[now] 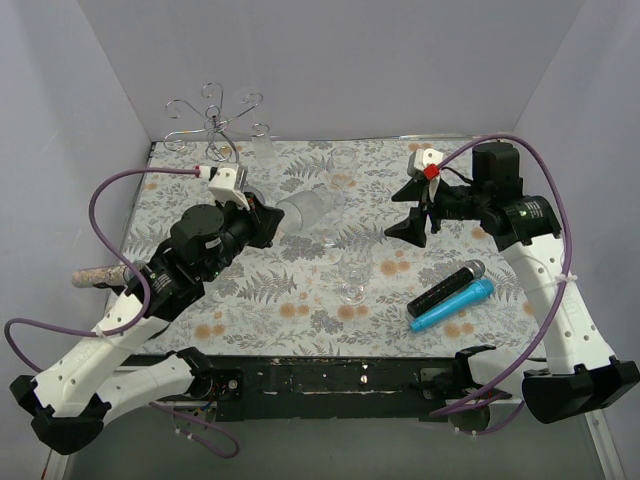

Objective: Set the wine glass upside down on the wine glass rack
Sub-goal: Turn the wine glass upside down at the wine rack.

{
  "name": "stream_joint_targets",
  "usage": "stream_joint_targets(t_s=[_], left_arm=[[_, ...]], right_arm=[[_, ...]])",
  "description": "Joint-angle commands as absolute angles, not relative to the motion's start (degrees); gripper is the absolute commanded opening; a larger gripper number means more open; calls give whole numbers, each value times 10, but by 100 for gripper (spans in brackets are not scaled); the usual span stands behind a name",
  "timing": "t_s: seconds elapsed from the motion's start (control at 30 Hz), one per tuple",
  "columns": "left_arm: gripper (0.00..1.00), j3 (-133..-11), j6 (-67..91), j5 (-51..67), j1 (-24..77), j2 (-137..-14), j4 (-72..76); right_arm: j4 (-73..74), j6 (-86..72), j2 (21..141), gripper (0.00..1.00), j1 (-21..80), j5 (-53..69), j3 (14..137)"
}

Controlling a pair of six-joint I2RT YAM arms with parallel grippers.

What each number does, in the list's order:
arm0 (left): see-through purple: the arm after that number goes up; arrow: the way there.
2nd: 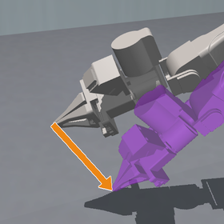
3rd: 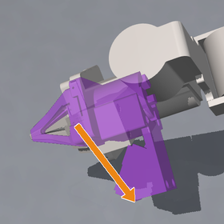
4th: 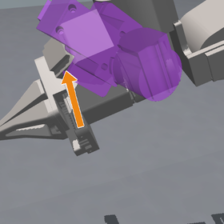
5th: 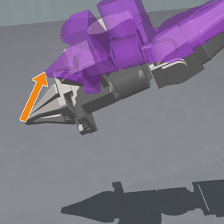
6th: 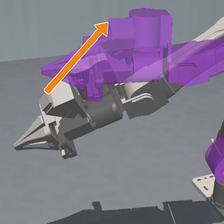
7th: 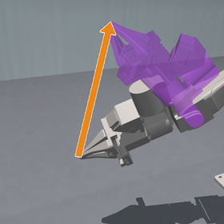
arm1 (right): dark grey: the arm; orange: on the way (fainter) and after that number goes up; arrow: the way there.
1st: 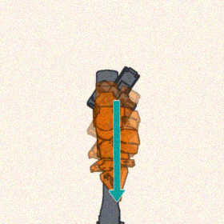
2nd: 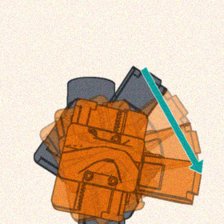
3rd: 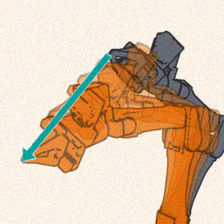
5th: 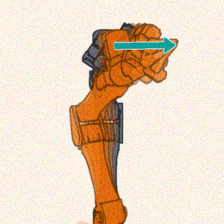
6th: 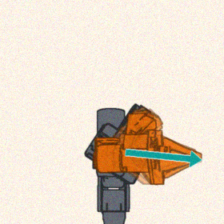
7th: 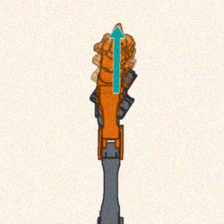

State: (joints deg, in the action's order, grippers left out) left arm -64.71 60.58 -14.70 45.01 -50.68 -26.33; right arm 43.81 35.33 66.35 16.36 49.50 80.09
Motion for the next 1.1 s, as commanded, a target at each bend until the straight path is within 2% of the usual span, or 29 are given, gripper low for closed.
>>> stream_joint_targets(t_s=[0.0, 0.4, 0.53, 0.9, 1.07], left_arm=[[0, -645, 624, -140, 452, -502, -146], [0, -619, 651, -160, 452, -516, -64], [0, -622, 664, -151, 452, -535, -36], [0, -641, 701, -115, 453, -587, -9], [0, -642, 709, -111, 452, -594, -6]], right_arm=[[417, 298, 660, 84, 159, 538, 808], [360, 172, 712, 82, 161, 588, 844], [347, 110, 748, 79, 163, 612, 863], [270, 9, 797, 76, 188, 536, 909], [259, -15, 816, 65, 199, 521, 911]])
